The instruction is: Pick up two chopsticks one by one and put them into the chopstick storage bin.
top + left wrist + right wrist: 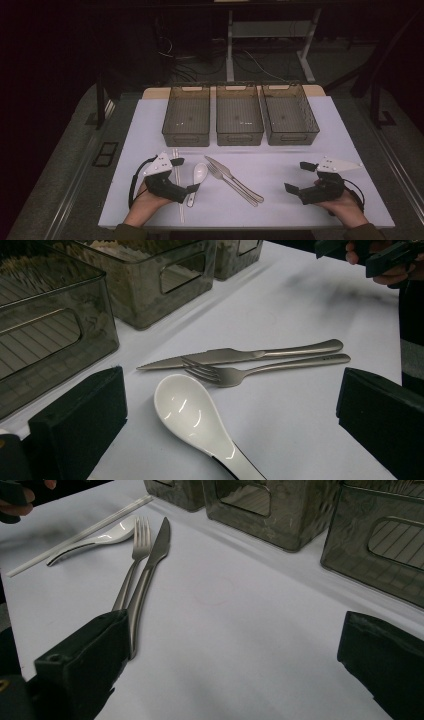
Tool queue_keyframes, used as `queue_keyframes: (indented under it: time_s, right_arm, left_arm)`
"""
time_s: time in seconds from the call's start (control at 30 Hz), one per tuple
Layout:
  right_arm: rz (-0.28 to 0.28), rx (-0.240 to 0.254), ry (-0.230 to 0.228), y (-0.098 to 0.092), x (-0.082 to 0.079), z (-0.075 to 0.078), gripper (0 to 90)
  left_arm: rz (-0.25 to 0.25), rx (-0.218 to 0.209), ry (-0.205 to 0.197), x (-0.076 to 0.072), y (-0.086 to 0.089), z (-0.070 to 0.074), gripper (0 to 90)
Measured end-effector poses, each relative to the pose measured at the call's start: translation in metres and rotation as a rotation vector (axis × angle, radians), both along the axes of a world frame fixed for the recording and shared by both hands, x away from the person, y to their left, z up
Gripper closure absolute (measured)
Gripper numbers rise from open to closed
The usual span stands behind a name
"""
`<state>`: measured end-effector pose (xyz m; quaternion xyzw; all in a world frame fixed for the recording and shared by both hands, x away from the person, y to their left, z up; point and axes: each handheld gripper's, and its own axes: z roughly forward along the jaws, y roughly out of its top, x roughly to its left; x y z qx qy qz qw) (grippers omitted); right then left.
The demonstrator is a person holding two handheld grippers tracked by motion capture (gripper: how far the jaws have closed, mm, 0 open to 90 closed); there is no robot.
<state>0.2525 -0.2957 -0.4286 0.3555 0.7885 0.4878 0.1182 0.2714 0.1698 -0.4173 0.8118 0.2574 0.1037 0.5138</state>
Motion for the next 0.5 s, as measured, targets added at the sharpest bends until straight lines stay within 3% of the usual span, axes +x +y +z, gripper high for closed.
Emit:
queue_keyframes:
  time_s: [0.23,0.5]
  right_arm:
    - [-0.001,0.002,0.001,-0.0007,0.0002,-0.0001,0.8]
    - [-0.001,0.011,0.0,-0.0014,-0.0002,0.0005,0.8]
  left_arm:
    - [0.014,0.028,0.009,0.0011,-0.0003,-0.0004,0.0]
    - [0.064,0.066,0.008,0.0042,0.0046,-0.0004,4.3]
